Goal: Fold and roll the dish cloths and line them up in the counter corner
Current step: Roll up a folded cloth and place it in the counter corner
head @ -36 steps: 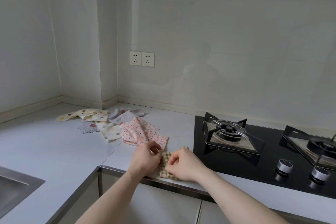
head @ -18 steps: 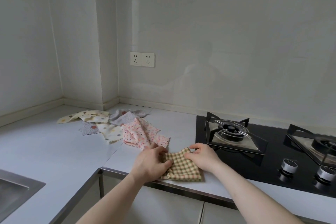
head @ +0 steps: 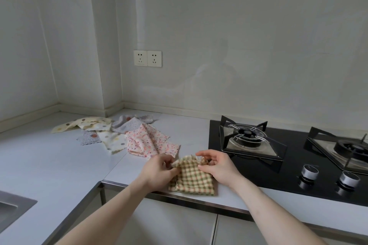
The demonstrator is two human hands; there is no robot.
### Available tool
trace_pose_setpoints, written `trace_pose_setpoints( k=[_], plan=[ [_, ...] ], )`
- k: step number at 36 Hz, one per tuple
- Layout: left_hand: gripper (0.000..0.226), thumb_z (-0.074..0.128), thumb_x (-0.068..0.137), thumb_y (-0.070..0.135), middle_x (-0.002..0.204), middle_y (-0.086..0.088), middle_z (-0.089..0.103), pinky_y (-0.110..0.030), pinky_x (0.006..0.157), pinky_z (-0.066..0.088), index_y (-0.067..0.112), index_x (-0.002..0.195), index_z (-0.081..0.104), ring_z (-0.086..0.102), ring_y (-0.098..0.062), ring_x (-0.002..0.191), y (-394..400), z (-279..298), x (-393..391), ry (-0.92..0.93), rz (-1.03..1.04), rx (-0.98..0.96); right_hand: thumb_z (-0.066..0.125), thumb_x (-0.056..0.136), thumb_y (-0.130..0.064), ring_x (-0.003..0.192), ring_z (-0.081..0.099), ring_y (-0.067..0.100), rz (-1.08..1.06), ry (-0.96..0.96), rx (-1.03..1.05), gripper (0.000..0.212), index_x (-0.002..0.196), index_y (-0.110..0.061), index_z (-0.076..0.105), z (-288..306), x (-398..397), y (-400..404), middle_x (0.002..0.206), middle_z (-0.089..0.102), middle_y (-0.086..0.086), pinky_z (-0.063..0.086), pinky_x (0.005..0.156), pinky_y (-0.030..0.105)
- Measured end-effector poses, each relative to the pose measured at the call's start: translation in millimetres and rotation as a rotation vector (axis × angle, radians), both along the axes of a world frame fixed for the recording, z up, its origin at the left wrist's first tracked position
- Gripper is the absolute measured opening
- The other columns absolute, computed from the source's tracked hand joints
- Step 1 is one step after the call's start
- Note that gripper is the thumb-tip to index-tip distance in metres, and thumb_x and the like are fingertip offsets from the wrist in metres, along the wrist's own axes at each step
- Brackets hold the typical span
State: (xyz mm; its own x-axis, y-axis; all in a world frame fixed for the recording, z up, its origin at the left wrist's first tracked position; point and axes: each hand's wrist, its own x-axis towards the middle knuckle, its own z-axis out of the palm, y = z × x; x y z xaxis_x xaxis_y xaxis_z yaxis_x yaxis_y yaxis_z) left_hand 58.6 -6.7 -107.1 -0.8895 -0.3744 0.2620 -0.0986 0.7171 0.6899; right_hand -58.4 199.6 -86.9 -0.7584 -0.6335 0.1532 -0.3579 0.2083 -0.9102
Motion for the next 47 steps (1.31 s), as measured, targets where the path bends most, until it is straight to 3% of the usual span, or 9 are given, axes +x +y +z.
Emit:
trace_pose_setpoints(
  k=[4,10,16,20,27,31,36,42,47],
  plan=[
    [0.001,0.069,0.079,0.028,0.058,0.0,0.058,-0.044,0.059,0.054,0.027,0.079,0.069,0.061,-0.021,0.057,1,-1,4,0.155,0.013,0.143,0.082,0.081,-0.011,0.047,0.041,0.002,-0.132,0.112,-0.078,0.028,0.098,-0.032,0.075,-12,7,-4,0.089,0.071,-0.006,0.043,0.055,0.018],
    [0.011,0.066,0.088,0.017,0.065,0.003,0.071,-0.037,0.062,0.054,0.026,0.083,0.07,0.067,-0.015,0.06,7,6,9,0.16,0.007,0.188,0.081,0.083,-0.02,0.057,0.059,0.017,-0.251,0.222,-0.11,0.014,0.085,-0.032,0.074,-16,15,-10,0.078,0.073,-0.013,0.049,0.056,0.027],
    [0.021,0.062,0.085,0.004,0.081,0.007,0.075,-0.028,0.074,0.056,0.022,0.086,0.072,0.07,-0.008,0.078,9,10,11,0.171,-0.033,0.196,0.077,0.086,-0.018,0.056,0.058,0.024,-0.26,0.3,-0.094,0.018,0.084,-0.035,0.072,-19,17,-10,0.066,0.069,0.003,0.049,0.057,0.037],
    [0.024,0.062,0.083,0.0,0.081,0.008,0.075,-0.016,0.072,0.052,0.022,0.084,0.072,0.068,-0.005,0.079,10,13,12,0.171,-0.029,0.188,0.072,0.085,-0.01,0.053,0.052,0.014,-0.255,0.36,-0.078,0.027,0.081,-0.037,0.068,-18,19,-8,0.066,0.066,0.0,0.046,0.056,0.028],
    [0.018,0.064,0.081,0.006,0.075,0.009,0.072,-0.022,0.068,0.054,0.023,0.077,0.068,0.066,-0.001,0.07,7,8,7,0.115,0.087,0.177,0.073,0.079,-0.012,0.059,0.052,0.01,-0.176,0.457,0.02,0.024,0.083,-0.035,0.071,-14,33,-2,0.066,0.06,-0.004,0.036,0.056,0.013],
    [0.017,0.062,0.081,0.007,0.077,0.007,0.072,-0.02,0.067,0.05,0.024,0.079,0.067,0.065,-0.002,0.073,6,7,6,0.094,0.139,0.159,0.071,0.074,-0.016,0.081,0.058,0.006,-0.108,0.554,0.126,0.021,0.082,-0.036,0.071,-16,38,-5,0.08,0.063,-0.02,0.042,0.069,0.011],
    [0.018,0.059,0.085,0.009,0.077,0.005,0.07,-0.022,0.067,0.046,0.022,0.074,0.065,0.063,-0.011,0.077,3,6,2,0.082,0.16,0.191,0.069,0.072,-0.025,0.082,0.06,0.005,-0.076,0.574,0.184,0.021,0.08,-0.045,0.069,-16,39,-5,0.083,0.062,-0.017,0.048,0.072,0.016],
    [0.03,0.048,0.076,0.035,0.066,-0.005,0.063,-0.031,0.068,0.045,0.01,0.07,0.063,0.056,-0.019,0.072,5,9,4,0.117,0.152,0.254,0.062,0.08,-0.042,0.082,0.061,0.005,-0.039,0.567,0.164,0.011,0.078,-0.037,0.072,-15,42,-4,0.078,0.064,-0.015,0.046,0.07,0.015],
    [0.022,0.073,0.08,0.038,0.078,0.007,0.062,-0.018,0.064,0.044,0.02,0.07,0.063,0.058,-0.006,0.072,10,3,4,0.15,0.214,0.055,0.06,0.095,-0.034,0.078,0.067,0.002,-0.014,0.484,0.094,0.02,0.083,-0.025,0.073,-12,40,-5,0.076,0.072,-0.018,0.041,0.065,0.014]
  ],
)
